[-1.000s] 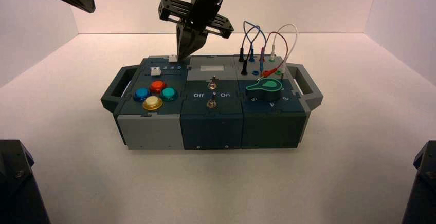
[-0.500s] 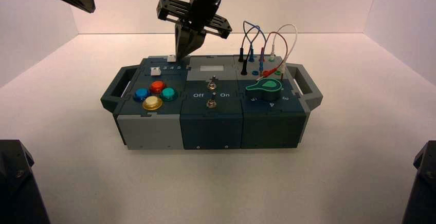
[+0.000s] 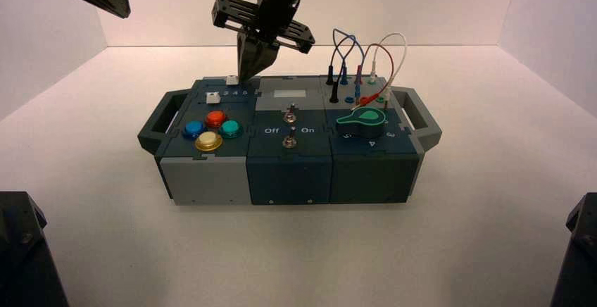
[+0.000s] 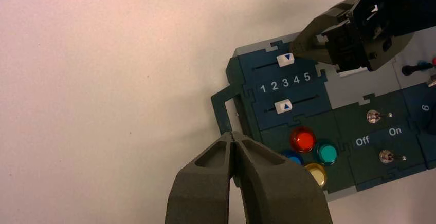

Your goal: Move the top slider to position 2.

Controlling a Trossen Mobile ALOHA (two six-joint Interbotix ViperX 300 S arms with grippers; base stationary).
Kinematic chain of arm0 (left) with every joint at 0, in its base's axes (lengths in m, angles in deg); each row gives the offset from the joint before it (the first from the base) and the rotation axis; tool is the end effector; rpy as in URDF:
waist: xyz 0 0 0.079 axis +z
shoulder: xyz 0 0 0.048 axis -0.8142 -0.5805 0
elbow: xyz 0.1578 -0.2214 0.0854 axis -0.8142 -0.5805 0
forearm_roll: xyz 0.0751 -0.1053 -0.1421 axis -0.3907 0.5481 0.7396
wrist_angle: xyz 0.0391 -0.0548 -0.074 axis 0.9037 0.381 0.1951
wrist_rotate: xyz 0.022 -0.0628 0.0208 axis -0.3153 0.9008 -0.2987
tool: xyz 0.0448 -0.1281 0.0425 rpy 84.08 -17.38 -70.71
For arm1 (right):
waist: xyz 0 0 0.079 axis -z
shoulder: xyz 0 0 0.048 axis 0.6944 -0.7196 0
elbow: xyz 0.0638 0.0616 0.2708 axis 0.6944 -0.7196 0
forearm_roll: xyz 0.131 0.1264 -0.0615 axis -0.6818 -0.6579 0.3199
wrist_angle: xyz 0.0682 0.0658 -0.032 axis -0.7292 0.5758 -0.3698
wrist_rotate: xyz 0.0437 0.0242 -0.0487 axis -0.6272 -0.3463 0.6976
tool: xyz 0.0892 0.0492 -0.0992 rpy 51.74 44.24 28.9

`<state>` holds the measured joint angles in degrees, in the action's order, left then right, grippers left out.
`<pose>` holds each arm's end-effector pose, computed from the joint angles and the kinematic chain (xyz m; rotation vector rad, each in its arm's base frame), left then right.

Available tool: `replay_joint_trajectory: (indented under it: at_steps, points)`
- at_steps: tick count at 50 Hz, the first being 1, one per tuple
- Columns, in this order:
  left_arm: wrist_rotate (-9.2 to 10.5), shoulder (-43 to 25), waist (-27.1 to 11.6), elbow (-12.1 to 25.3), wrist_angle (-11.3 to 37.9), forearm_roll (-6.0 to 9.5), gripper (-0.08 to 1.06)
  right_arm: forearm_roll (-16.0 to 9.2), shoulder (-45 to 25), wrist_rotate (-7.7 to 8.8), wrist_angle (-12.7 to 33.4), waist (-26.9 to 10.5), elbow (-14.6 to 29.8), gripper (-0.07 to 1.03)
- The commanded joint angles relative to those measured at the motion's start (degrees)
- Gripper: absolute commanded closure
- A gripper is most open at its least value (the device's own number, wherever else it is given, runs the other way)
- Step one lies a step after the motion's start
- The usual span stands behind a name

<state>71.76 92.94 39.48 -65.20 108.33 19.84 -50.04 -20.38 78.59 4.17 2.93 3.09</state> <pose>0.2649 -0.0787 0.1081 0.0958 1.0749 -0.2517 0.3417 0.3667 -0.0088 0.1193 1.3210 0.5527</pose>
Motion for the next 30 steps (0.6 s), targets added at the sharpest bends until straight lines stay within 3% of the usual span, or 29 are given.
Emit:
replay_joint_trajectory:
  at_steps: [1, 30]
  points:
    - [-0.18, 0.3, 0.0, 1.1, -0.1, -0.09, 1.01, -0.3, 0.5, -0.35, 0.3, -1.2, 1.5, 0.98]
    - [-0.18, 0.3, 0.0, 1.1, 0.1, -0.09, 1.01, -0.3, 0.1, -0.53, 1.1, -1.8, 2.8, 0.98]
